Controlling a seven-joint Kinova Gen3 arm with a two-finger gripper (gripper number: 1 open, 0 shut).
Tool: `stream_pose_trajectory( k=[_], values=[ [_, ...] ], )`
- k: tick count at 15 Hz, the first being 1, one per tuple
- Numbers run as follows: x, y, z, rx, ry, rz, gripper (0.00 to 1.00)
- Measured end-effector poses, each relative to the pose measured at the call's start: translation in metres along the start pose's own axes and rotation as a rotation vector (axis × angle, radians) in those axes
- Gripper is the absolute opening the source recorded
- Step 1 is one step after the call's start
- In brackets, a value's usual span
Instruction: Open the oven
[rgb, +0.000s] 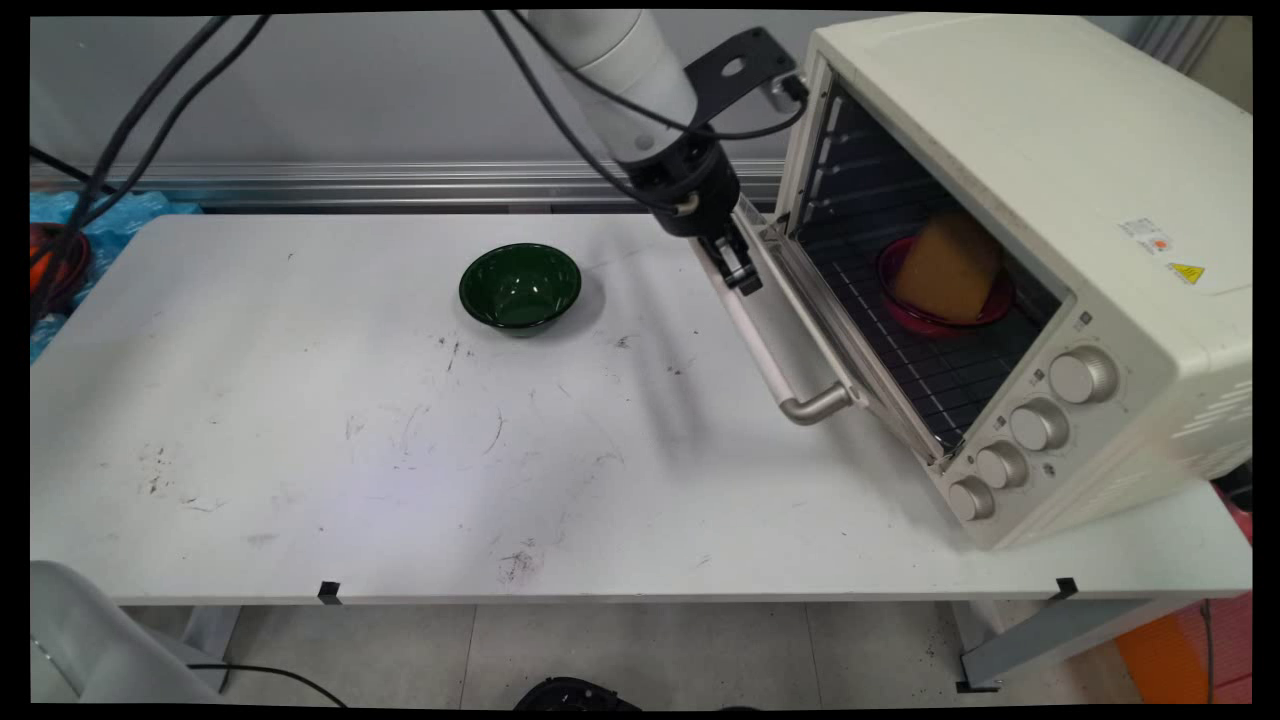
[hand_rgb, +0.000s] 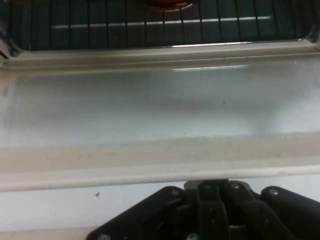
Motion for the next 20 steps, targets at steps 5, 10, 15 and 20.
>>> stream_pose_trajectory(
  k=[5,10,15,20],
  values=[
    [-0.024,-0.004,0.009,-0.005,0.029,-0.023,0.0],
    [-0.053,-0.009,0.02,-0.008,0.052,-0.043,0.0],
    [-0.078,-0.012,0.029,-0.016,0.067,-0.047,0.0],
    [-0.098,-0.015,0.032,-0.017,0.091,-0.035,0.0]
  ],
)
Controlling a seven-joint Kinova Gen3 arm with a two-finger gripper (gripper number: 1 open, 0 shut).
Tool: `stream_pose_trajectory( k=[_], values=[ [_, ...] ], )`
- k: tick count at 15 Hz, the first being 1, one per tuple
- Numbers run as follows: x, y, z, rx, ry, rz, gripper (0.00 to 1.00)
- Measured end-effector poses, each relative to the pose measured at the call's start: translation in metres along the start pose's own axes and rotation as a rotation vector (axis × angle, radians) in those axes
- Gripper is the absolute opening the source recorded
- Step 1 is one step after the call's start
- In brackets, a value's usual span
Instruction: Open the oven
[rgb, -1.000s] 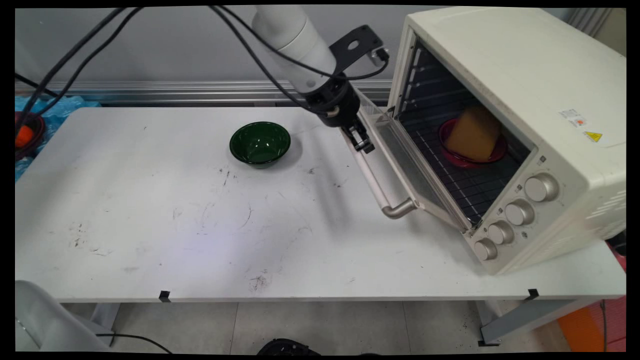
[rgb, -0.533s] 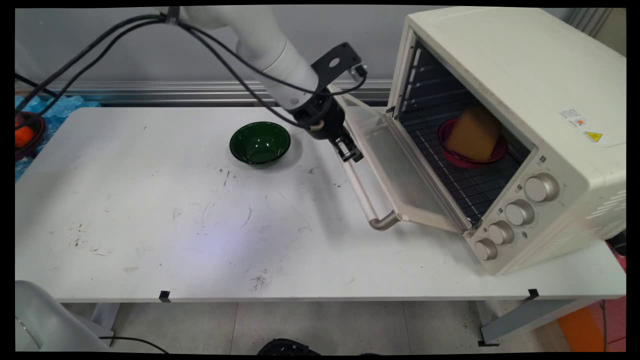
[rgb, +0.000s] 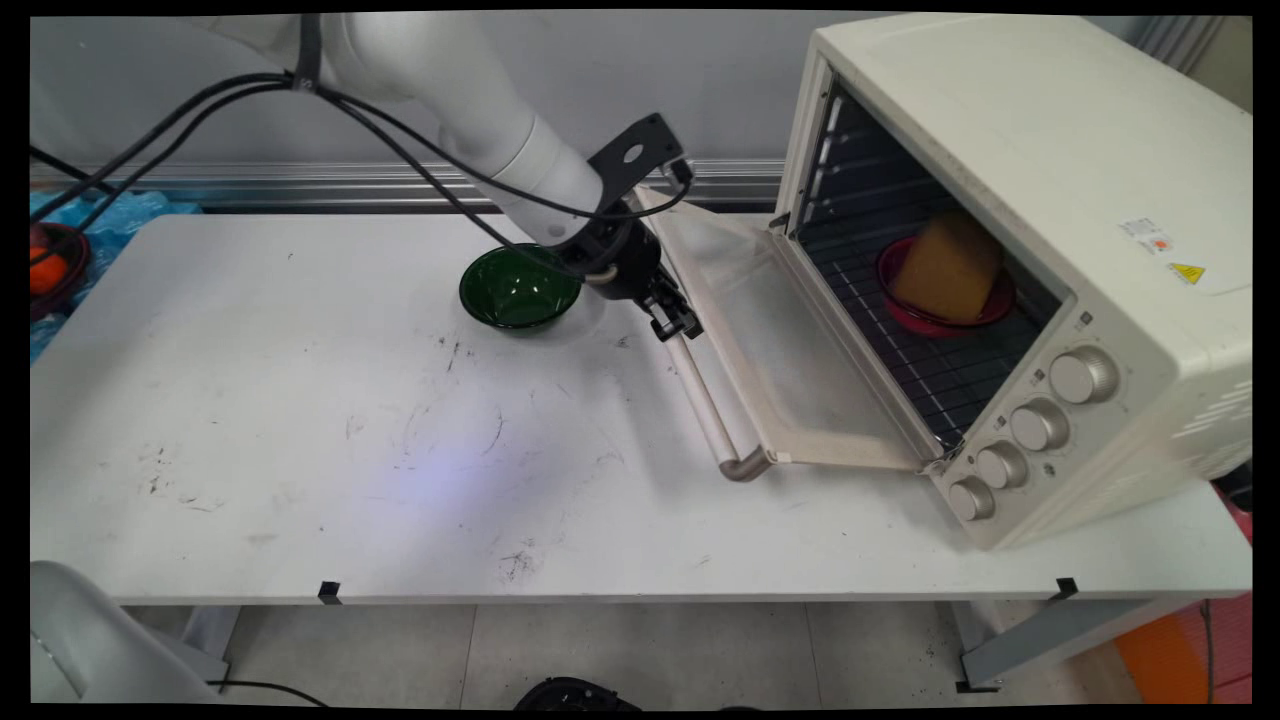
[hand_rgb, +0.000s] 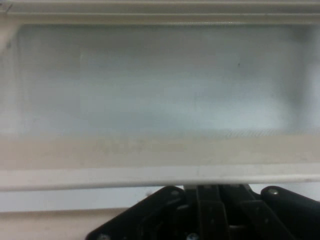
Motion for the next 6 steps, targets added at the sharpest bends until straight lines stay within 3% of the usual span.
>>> stream_pose_trajectory(
  k=[6],
  values=[
    [-0.021,-0.002,-0.01,0.004,0.032,0.034,0.0]
  ],
)
